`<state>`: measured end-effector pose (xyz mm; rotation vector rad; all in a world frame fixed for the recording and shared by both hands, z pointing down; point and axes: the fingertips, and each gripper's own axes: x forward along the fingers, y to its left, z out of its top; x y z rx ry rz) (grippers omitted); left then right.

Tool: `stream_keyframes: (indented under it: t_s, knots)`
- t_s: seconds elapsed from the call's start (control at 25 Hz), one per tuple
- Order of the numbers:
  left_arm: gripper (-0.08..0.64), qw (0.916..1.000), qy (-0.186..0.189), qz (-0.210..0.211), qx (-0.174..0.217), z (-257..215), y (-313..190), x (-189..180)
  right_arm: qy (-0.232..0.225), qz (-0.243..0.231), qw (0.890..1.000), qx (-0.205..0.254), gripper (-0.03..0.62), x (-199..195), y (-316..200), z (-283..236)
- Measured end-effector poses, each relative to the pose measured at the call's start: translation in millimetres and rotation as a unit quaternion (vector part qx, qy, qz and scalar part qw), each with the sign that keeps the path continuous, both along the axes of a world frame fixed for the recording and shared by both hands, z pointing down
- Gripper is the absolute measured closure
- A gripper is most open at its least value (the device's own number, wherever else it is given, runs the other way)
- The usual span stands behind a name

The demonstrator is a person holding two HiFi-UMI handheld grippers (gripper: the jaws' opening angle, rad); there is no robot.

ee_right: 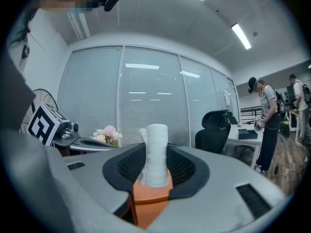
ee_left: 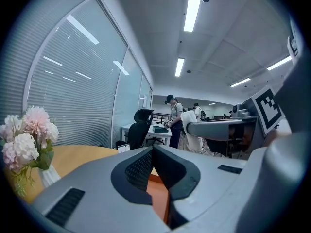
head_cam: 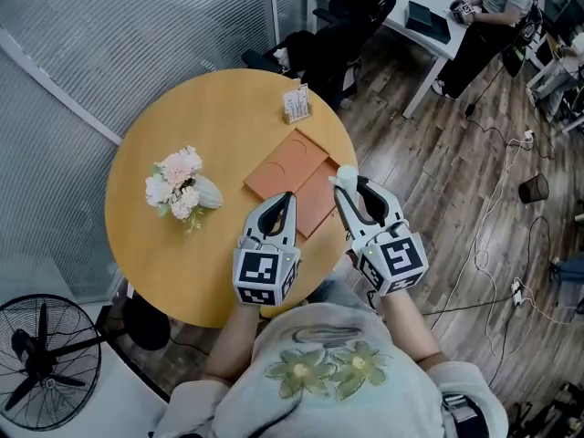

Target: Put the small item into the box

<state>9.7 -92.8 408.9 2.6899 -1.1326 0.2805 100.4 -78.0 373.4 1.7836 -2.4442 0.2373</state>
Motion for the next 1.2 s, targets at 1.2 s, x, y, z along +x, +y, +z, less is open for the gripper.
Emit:
stream_keyframes:
  t_s: [1.2]
  knots:
    - [0.569, 0.9981, -0.031, -0.036, -0.039, 45, -51, -10, 0.035, -0.064, 0.992, -0.100, 0.451, -4, -60, 85]
